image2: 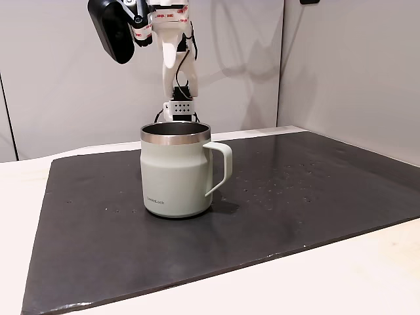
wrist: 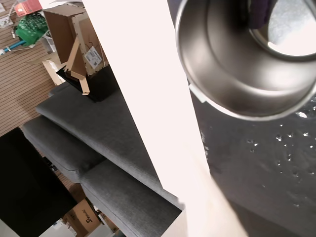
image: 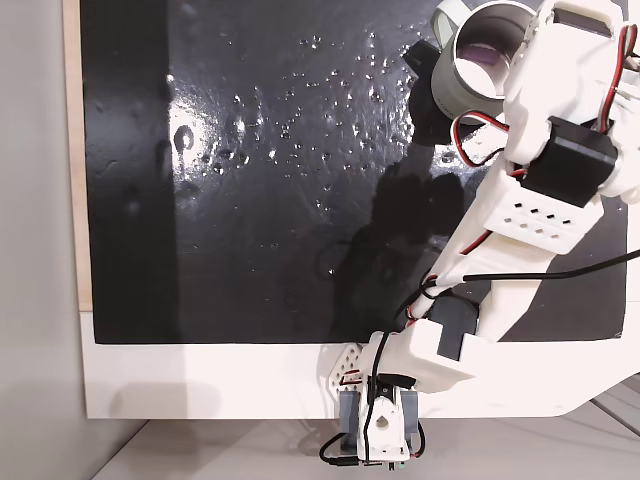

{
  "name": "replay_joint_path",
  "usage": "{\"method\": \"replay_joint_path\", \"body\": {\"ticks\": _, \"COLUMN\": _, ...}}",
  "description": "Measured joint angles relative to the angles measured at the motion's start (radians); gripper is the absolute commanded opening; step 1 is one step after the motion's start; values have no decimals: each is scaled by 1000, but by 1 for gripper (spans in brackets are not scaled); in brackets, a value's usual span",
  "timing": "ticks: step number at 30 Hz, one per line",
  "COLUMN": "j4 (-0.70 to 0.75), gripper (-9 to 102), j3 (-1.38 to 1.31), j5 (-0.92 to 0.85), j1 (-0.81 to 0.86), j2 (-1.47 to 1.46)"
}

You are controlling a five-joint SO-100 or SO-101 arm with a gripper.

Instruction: Grasp a pengrip and put it in the cup.

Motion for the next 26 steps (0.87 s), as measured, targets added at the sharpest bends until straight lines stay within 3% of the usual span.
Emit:
{"method": "replay_joint_path", "body": {"ticks": 6, "j4": 61, "gripper": 40, "j3": -97, "j5": 5, "j1": 0, "j2": -17}}
{"method": "replay_joint_path", "body": {"ticks": 26, "j4": 74, "gripper": 38, "j3": -103, "j5": 11, "j1": -2, "j2": -17}}
